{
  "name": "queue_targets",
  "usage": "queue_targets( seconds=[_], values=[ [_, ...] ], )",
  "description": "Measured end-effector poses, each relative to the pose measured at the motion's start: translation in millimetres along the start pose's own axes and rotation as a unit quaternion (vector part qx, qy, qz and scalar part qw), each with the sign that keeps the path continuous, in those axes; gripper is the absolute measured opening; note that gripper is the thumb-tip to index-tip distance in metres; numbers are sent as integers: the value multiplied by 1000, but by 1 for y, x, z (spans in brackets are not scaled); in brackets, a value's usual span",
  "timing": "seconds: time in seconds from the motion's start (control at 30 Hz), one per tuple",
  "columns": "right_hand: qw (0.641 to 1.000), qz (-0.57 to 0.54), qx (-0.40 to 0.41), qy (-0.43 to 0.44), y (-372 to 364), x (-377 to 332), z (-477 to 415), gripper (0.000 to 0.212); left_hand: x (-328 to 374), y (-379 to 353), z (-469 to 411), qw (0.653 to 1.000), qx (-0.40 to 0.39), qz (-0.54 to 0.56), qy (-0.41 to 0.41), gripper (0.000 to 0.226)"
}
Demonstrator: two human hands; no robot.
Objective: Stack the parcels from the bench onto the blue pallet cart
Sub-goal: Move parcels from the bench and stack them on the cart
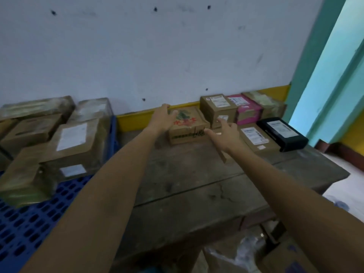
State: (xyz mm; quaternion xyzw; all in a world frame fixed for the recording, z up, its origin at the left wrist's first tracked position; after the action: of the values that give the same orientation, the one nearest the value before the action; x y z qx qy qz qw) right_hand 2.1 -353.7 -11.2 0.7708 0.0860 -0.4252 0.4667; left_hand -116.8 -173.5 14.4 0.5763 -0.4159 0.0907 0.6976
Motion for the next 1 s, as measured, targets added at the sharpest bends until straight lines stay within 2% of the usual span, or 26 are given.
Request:
queue_targets(
  seconds=[0.3, 0.4, 0.63, 1.0],
  values=[
    [995, 38, 40, -81, 40, 101, -94, 70, 52, -105, -112, 999, -49, -22, -11, 56],
    [994, 39, 41, -99, 39, 126, -136, 72, 62, -134, -156, 998, -69, 5, -11, 51],
    [993, 9, 32, -113, 20, 173, -222, 71, 73, -188, -254, 995, -97, -4, -4, 42],
    [989, -58, 73, -117, -11, 213, -291, 74, 61, -239, -353, 988, -146, -18, 49, 62]
  ],
)
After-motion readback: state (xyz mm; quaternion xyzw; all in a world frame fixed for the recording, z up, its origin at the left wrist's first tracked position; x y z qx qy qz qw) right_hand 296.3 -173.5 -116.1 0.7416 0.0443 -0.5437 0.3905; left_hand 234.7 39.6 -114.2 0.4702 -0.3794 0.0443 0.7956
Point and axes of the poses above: each hand's wrist, its own z-axis away from the middle knuckle, its own y-axis out of the back of the hand, x = y × z, the point moved 2 cm from there along -z, towards the middle knuckle, and after that the axes turned 13 degrees about y, right-handed, at the moved point
